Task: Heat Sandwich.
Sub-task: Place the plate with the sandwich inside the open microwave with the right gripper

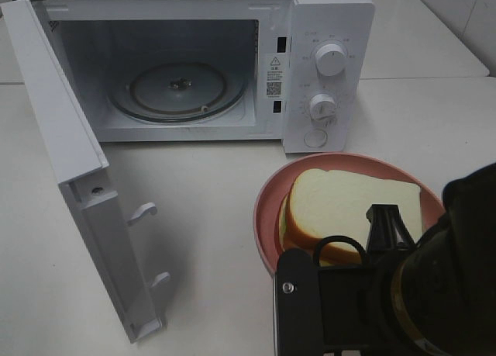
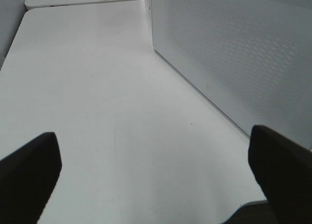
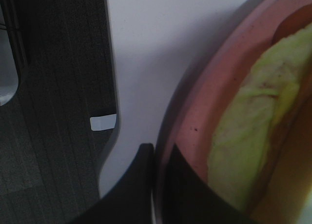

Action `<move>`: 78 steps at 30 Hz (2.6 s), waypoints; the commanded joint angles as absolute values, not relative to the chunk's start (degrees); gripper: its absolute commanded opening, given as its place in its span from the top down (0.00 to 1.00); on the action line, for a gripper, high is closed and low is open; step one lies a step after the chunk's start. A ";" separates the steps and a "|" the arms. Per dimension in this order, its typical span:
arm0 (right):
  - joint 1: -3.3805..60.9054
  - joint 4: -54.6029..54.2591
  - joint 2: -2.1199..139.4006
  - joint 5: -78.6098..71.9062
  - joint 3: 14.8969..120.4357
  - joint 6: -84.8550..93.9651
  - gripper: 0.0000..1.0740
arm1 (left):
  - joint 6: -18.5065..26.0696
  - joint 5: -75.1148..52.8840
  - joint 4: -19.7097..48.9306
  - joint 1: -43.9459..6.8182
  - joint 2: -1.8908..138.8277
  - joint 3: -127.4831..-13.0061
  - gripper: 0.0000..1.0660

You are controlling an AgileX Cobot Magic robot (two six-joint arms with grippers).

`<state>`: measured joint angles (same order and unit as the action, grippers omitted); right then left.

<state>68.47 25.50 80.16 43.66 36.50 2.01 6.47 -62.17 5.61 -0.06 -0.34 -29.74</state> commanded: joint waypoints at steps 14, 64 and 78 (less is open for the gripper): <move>68.64 24.18 79.70 40.28 36.27 14.21 1.00 | 6.47 -61.48 5.61 0.06 -1.20 -29.74 0.06; 36.15 3.27 79.76 29.56 38.62 75.23 1.00 | 6.47 -61.48 5.61 0.06 -1.20 -29.74 0.06; 40.74 6.30 84.91 39.59 49.79 75.86 1.00 | 6.47 -61.48 5.61 0.06 -1.20 -29.74 0.06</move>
